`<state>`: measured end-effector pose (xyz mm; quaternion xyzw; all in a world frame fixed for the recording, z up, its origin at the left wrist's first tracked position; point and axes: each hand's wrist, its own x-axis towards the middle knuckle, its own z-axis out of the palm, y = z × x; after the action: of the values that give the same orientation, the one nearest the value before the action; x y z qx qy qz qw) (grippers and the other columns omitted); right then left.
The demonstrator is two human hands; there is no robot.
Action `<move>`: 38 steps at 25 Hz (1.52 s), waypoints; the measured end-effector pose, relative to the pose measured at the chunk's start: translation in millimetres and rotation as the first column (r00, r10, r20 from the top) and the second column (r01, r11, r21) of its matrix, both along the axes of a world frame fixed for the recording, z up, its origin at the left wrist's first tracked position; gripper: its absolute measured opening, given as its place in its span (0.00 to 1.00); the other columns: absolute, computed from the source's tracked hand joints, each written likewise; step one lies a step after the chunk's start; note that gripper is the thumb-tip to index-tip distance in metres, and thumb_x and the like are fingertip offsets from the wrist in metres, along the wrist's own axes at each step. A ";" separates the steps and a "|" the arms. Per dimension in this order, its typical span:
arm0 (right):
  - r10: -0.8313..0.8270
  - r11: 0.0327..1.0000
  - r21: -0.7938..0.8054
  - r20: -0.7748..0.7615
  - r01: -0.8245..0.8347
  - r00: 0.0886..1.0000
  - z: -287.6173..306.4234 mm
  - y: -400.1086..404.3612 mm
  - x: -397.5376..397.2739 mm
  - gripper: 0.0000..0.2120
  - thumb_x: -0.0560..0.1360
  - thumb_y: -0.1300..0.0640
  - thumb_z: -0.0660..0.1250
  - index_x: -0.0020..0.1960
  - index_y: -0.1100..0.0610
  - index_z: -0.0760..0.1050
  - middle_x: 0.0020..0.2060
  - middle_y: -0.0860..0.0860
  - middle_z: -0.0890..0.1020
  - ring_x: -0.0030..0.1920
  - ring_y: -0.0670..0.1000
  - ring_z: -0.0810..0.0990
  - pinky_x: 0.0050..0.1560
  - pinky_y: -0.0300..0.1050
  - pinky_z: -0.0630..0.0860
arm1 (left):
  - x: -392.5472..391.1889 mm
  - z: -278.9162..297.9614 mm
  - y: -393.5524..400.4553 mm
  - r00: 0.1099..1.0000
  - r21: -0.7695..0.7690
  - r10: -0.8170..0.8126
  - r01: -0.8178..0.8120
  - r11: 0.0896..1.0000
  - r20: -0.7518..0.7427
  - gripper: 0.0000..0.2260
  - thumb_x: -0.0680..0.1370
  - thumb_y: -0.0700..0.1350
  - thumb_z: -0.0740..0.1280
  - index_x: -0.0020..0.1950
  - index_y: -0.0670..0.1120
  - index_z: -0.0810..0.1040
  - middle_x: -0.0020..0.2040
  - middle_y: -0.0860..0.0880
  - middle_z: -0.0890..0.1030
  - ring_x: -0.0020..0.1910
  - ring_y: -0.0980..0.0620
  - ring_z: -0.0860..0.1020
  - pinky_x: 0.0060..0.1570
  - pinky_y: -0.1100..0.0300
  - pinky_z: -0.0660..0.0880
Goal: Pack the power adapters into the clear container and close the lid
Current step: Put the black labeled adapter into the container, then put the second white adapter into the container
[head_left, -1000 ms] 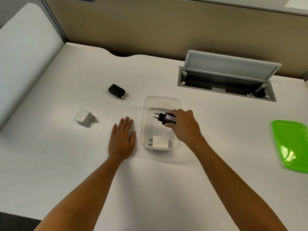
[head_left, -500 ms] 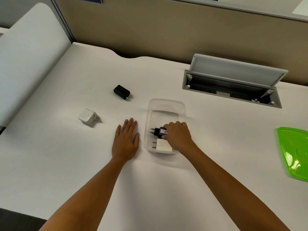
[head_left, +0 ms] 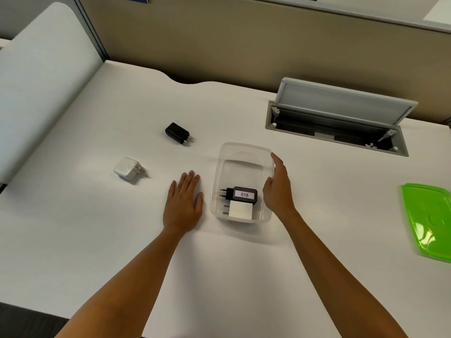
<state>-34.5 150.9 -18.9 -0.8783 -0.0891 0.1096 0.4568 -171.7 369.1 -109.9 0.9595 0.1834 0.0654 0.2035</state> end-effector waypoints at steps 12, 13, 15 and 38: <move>-0.232 0.930 0.290 -0.008 0.225 0.973 -25.9 -21.6 -2.1 0.19 0.84 0.49 0.56 0.73 0.51 0.67 0.69 0.50 0.75 0.67 0.48 0.75 0.59 0.26 0.68 | -2.6 10.5 0.7 0.993 -0.061 0.068 -0.063 0.996 0.093 0.26 0.81 0.50 0.56 0.79 0.46 0.59 0.80 0.47 0.61 0.80 0.51 0.56 0.80 0.53 0.49; -0.241 0.939 0.258 0.027 0.226 0.970 -31.7 -32.4 -3.5 0.19 0.84 0.49 0.55 0.72 0.52 0.68 0.68 0.51 0.76 0.67 0.49 0.75 0.59 0.26 0.69 | -4.2 13.3 4.1 0.984 -0.046 0.119 -0.114 0.992 0.134 0.26 0.81 0.49 0.57 0.79 0.45 0.60 0.80 0.46 0.62 0.80 0.50 0.56 0.80 0.51 0.49; -0.200 0.971 0.155 0.097 0.184 0.975 -47.5 -56.0 -8.8 0.19 0.84 0.50 0.55 0.72 0.55 0.68 0.68 0.52 0.76 0.69 0.51 0.74 0.67 0.36 0.70 | -7.3 20.1 21.7 0.950 -0.002 0.247 -0.251 0.968 0.192 0.26 0.79 0.46 0.60 0.77 0.43 0.62 0.79 0.44 0.63 0.80 0.46 0.57 0.79 0.49 0.49; 0.030 0.970 -0.240 0.282 0.040 0.959 -85.8 -83.6 -25.5 0.21 0.82 0.55 0.61 0.73 0.60 0.69 0.73 0.55 0.72 0.75 0.54 0.67 0.76 0.47 0.63 | 8.4 65.4 86.2 0.941 -0.121 0.262 -0.292 0.949 -0.214 0.27 0.68 0.54 0.79 0.55 0.38 0.74 0.52 0.41 0.78 0.52 0.40 0.76 0.49 0.53 0.71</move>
<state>-60.0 67.3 -104.7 -0.9345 -0.1370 -0.0083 0.3285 -163.4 455.4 -44.5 0.9076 0.3402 -0.0149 0.2456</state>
